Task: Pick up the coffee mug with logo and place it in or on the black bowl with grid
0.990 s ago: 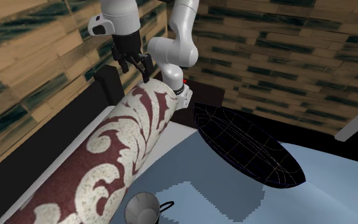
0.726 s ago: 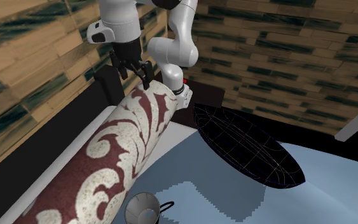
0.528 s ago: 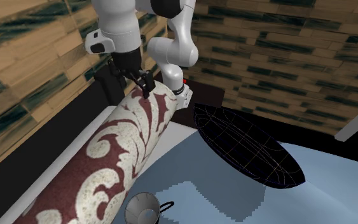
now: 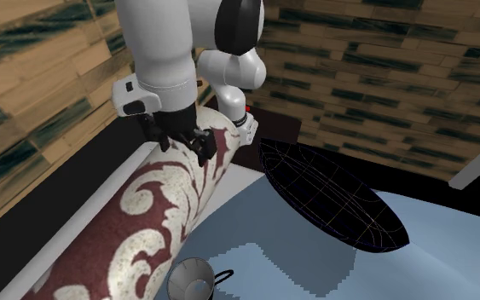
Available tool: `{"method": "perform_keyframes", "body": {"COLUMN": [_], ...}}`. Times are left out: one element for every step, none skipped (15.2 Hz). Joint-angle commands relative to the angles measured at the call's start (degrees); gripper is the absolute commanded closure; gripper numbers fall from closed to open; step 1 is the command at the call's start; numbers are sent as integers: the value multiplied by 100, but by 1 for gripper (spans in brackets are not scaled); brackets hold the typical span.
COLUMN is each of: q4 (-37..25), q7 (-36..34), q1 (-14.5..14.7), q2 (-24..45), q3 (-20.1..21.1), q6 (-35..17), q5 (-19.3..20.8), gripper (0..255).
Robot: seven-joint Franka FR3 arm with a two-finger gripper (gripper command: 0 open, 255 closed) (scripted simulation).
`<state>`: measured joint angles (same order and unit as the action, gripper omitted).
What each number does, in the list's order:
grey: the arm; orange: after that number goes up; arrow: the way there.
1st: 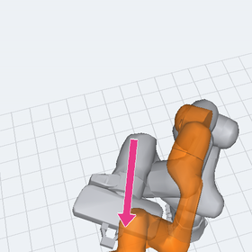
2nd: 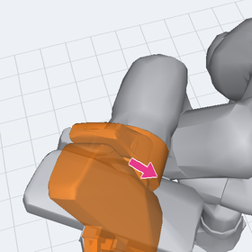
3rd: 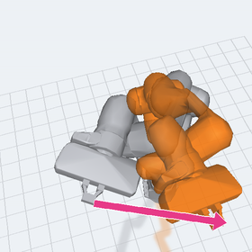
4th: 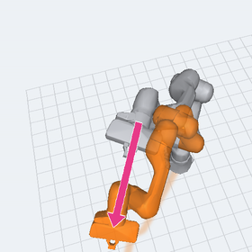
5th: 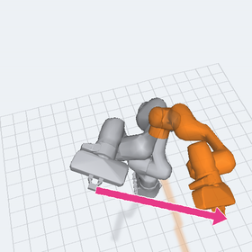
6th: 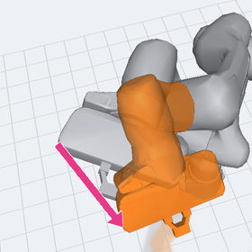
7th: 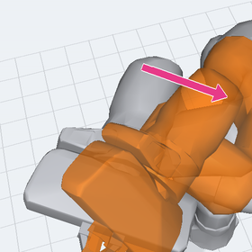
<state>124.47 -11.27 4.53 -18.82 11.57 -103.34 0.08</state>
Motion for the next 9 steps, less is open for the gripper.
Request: {"method": "perform_keyframes", "body": {"q4": [-222,-379,-542,-711,-885,-1066,-1253,-1447,-1647], "q7": [-42,-72,-104,-137,-171,-206,-241,-276,-312], "q1": [56,86,118,148,182,216,248,281,316], "q2": [483,685,889,1093,1298,1504,1711,1919,2129], "q3": [133,185,236,288,336,386,437,490,541], "q6": [-460,-516,-565,-607,-642,-671,-693,-708,-716], "q5": [70,128,191,258,331,407,489,574,664], "gripper": [0,0,0,0,0,0,0,0,0]}}
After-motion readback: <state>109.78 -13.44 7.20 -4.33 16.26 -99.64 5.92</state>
